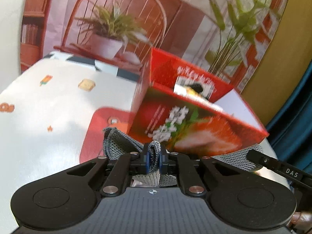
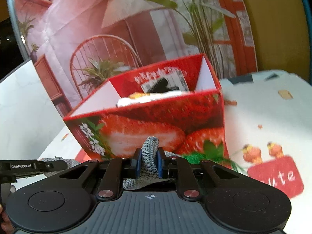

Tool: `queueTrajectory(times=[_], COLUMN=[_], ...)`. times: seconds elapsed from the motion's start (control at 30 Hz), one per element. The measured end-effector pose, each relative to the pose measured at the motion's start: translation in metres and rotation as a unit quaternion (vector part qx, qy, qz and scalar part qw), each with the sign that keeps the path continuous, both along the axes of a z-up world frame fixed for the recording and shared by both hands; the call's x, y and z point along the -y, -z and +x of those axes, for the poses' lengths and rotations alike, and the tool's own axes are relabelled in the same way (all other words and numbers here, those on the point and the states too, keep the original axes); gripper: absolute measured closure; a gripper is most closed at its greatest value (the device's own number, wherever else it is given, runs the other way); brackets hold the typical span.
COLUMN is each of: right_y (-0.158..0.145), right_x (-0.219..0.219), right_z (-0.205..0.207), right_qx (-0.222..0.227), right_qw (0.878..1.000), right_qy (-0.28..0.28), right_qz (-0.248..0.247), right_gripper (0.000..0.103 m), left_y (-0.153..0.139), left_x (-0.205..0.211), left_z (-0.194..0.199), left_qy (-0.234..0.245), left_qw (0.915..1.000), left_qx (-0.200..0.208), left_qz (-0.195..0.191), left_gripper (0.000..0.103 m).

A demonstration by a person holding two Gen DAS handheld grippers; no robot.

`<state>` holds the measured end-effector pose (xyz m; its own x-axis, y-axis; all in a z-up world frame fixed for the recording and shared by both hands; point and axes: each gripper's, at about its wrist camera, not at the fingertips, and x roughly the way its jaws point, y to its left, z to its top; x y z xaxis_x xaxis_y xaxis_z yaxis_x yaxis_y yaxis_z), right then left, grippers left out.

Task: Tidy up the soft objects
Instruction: 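Lift the grey towel with the left tool and carry it over the box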

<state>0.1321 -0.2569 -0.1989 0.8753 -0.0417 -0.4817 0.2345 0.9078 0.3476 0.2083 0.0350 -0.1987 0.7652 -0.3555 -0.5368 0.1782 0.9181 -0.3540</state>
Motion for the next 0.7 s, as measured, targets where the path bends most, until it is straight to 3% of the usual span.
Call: queueTrajectory(times=[0.43,0.53,0.7], right_y=[-0.070,-0.086,-0.104], right_x=[0.008,0.016,0.030], right_z=[0.006,0.012,0.031], right_qx=[0.104,0.120,0.119], right_qw=[0.993,0.991,0.991], right_qy=[-0.029,-0.030,-0.030], right_qz=[-0.036,-0.044,-0.052], right_gripper=[0.090,0.090,0.090], left_y=[-0.081,-0.094,-0.113], left_x=[0.001,0.008,0.024], left_z=[-0.007,0.002,0.035], left_qy=[0.009,0.015,0.031], left_qw=[0.9932,0.9918,0.9892], left_qx=[0.114,0.126,0.134], left_qz=[-0.022,-0.009,0.050], left_gripper=[0.094,0.094,0.094])
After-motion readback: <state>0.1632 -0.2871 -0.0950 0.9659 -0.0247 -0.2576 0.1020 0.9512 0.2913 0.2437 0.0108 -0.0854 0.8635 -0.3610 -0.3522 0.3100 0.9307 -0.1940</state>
